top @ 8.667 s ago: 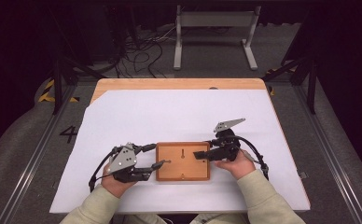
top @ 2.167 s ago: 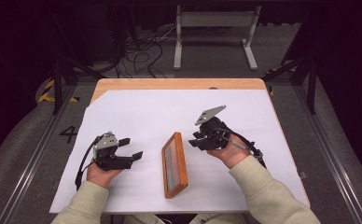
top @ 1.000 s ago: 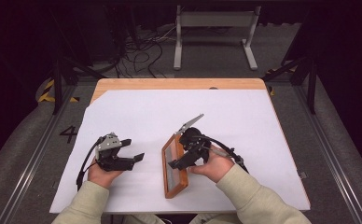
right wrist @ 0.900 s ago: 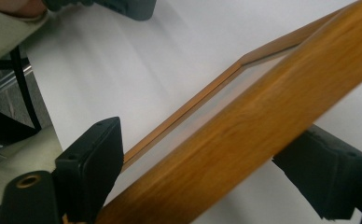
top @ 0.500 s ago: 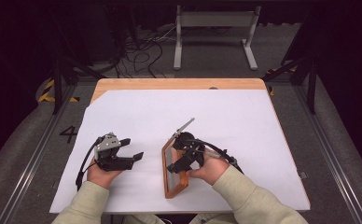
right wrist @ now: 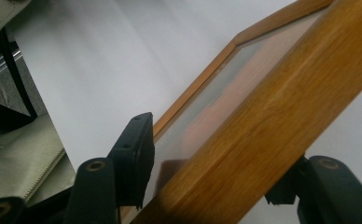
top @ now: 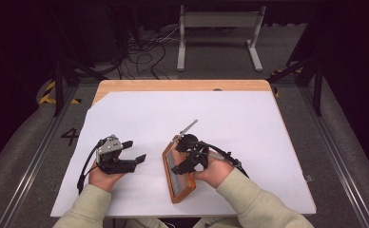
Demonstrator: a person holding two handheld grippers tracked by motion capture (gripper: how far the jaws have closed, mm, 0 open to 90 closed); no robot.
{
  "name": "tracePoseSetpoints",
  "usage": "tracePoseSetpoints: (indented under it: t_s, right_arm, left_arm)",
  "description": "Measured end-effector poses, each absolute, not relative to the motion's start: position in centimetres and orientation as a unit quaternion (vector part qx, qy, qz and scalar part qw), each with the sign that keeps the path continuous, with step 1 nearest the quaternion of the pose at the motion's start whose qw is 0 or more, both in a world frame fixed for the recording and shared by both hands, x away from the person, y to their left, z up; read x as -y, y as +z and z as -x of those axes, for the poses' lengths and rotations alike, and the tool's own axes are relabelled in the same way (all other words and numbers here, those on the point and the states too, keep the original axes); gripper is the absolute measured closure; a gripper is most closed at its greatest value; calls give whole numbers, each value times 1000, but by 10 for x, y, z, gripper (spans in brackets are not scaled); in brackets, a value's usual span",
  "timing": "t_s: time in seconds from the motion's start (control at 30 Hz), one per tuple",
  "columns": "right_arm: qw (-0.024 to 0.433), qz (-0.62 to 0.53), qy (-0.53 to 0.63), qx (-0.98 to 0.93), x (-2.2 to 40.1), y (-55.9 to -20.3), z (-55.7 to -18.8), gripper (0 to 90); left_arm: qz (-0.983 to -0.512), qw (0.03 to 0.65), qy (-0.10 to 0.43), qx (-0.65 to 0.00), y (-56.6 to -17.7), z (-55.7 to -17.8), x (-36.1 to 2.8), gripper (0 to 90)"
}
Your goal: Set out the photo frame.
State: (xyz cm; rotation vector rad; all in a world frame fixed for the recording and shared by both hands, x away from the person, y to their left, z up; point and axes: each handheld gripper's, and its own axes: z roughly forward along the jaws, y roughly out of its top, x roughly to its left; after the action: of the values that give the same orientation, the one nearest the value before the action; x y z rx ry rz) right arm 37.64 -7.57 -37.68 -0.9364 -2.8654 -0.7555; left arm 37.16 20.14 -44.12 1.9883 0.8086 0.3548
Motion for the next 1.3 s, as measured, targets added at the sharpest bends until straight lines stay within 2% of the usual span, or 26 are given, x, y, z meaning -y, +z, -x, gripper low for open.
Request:
tracePoseSetpoints:
  t_s: [0.37,0.73,0.83,1.0,1.3]
  right_arm:
    - [45,316,-228,920,75,-372,-384,604]
    - [64,317,-223,920,72,-367,-384,658]
    - [45,289,-216,932,67,-359,-373,720]
    - [22,263,-197,944,65,-353,-363,723]
    - [-10,228,-210,951,80,-330,-370,721]
  left_arm:
    - [-808,465,144,-331,-441,-371,-201,245]
    - [-802,471,151,-334,-439,-370,-204,268]
    - [-803,471,152,-333,-439,-370,-204,269]
    - [-802,471,152,-334,-439,-370,-204,269]
    - [-801,472,152,-335,-440,-371,-204,270]
